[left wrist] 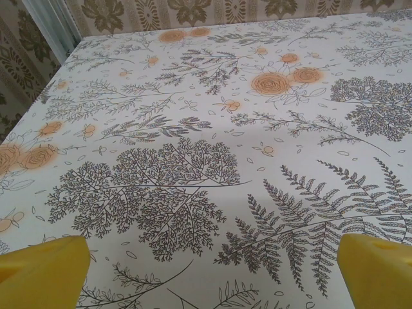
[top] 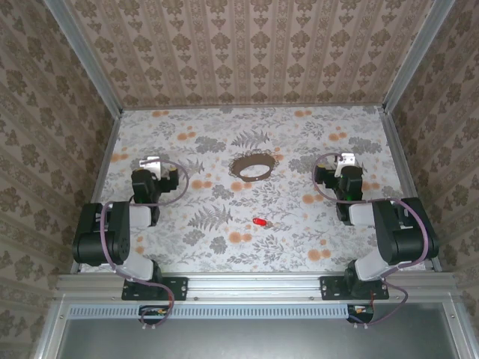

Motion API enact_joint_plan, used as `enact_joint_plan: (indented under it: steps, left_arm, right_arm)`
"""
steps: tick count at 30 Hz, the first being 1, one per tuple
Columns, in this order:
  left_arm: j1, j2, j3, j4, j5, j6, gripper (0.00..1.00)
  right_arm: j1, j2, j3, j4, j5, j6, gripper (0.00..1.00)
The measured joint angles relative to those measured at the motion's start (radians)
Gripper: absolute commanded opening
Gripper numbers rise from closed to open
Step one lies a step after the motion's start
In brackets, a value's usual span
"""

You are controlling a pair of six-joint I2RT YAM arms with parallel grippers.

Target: Put the keys on the keyring

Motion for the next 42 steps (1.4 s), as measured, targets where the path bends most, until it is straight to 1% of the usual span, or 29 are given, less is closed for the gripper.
enact_joint_plan:
  steps: [11, 20, 23, 27, 33, 38, 42]
  left_arm:
    - [0.000, 0.000, 0.000, 0.000, 0.001, 0.000, 1.00]
    - [0.013, 0.000, 0.000, 0.000, 0.023, 0.000, 1.00]
    - [0.013, 0.000, 0.000, 0.000, 0.027, 0.000, 0.95]
    - [0.012, -0.006, 0.000, -0.012, 0.038, 0.001, 0.95]
    - [0.004, -0.068, 0.000, -0.064, 0.027, 0.002, 0.95]
    - [-0.009, -0.151, 0.042, -0.180, 0.002, 0.003, 0.95]
    - [-0.009, -0.213, 0.117, -0.308, -0.010, -0.010, 0.95]
  right_arm:
    - [0.000, 0.000, 0.000, 0.000, 0.000, 0.000, 1.00]
    - [0.000, 0.000, 0.000, 0.000, 0.000, 0.000, 1.00]
    - [0.000, 0.000, 0.000, 0.000, 0.000, 0.000, 1.00]
    - [0.000, -0.008, -0.003, 0.001, 0.001, 0.003, 1.00]
    - [0.000, -0.116, -0.014, -0.042, 0.021, 0.011, 1.00]
    - [0.000, -0.257, -0.001, -0.167, 0.044, 0.042, 1.00]
    - [0.000, -0.348, 0.031, -0.293, 0.064, 0.090, 1.00]
